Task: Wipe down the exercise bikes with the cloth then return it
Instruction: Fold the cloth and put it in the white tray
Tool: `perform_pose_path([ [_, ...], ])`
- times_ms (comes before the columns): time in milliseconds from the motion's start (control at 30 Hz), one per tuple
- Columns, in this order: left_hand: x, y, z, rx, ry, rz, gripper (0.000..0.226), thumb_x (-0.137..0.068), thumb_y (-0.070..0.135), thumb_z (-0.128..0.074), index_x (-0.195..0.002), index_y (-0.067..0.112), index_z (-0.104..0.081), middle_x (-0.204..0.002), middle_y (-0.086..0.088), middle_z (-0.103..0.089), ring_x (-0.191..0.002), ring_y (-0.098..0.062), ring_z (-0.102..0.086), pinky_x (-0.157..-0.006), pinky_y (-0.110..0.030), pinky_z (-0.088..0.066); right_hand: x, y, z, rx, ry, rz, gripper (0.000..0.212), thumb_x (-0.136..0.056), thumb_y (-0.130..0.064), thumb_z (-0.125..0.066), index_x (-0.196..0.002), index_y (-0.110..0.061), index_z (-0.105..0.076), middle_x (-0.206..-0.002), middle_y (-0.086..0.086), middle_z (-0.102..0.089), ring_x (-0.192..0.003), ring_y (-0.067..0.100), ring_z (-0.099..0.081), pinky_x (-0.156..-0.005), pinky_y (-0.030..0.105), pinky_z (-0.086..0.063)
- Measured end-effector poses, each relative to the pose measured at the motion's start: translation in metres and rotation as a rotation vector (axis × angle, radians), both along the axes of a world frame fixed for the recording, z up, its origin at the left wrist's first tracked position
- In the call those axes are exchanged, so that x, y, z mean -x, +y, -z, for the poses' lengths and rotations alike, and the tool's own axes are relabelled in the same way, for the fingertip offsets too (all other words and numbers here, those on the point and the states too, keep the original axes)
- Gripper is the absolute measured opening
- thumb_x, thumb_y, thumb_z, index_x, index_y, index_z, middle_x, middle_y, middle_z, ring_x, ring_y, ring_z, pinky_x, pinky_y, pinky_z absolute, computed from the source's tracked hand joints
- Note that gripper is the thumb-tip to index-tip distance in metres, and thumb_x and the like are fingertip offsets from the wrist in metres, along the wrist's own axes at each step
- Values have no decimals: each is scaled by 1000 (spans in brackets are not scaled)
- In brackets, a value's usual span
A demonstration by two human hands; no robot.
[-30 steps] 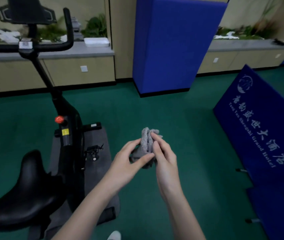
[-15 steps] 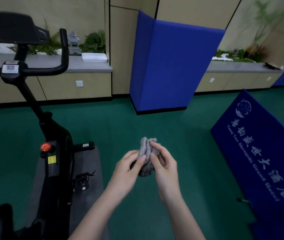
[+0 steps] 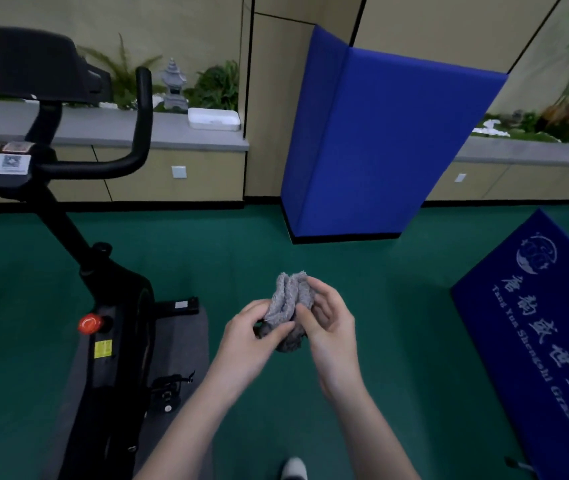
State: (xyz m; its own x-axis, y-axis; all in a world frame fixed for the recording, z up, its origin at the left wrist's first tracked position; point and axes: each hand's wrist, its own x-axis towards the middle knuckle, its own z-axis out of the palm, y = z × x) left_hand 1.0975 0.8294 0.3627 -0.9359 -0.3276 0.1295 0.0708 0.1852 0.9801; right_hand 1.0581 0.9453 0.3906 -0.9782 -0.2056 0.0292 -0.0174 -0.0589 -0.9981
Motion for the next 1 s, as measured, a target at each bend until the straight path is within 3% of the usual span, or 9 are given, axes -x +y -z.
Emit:
perform_pose_path([
  [200,72,-15,9,-96,-27,-108,26,-89,13,-64,-85,38,-72,-95,8,-73,-95,-6,-66,-84,-19,-47,85,-8,15,11,-55,-95,44,-89,8,-56,-111,-29,-64,-115,4,-69,-112,16,-63,-103,41,-47],
  [333,133,-18,0,-477,-71,-166,17,-89,25,-61,-94,22,-76,-100,-2,-74,-98,-18,-69,-84,-29,-51,159,-4,26,146,-191,-141,41,-90,6,-57,-116,-24,-62,-105,8,-72,-104,23,-67,-89,40,-55],
  [467,196,-23,-15,-732,-35,-119,37,-87,28,-54,-118,12,-66,-119,-7,-68,-113,-16,-62,-92,-32,-45,231,-1,32,261,-330,-134,41,-91,8,-54,-122,-18,-57,-101,8,-73,-96,19,-70,-79,34,-57],
  [667,266,-40,-26,-735,-53,-107,40,-89,30,-52,-121,11,-64,-124,-7,-65,-119,-18,-58,-104,-39,-40,316,-7,34,228,-460,-283,24,-94,-13,-55,-117,-10,-61,-115,12,-68,-105,21,-67,-79,37,-57],
  [867,323,-72,-29,-646,-95,-144,36,-89,34,-52,-111,12,-71,-117,-9,-68,-112,-21,-62,-96,-37,-44,391,-38,28,-154,-264,-437,38,-87,-30,-66,-123,-17,-58,-110,1,-69,-102,13,-66,-86,30,-56],
  [1000,369,-107,-31,-621,-147,-181,41,-86,36,-54,-108,6,-69,-110,-13,-70,-105,-24,-66,-91,-37,-49,441,-81,15,-154,-192,-601,46,-79,-44,-69,-116,-18,-64,-114,-1,-69,-109,13,-64,-91,28,-54],
])
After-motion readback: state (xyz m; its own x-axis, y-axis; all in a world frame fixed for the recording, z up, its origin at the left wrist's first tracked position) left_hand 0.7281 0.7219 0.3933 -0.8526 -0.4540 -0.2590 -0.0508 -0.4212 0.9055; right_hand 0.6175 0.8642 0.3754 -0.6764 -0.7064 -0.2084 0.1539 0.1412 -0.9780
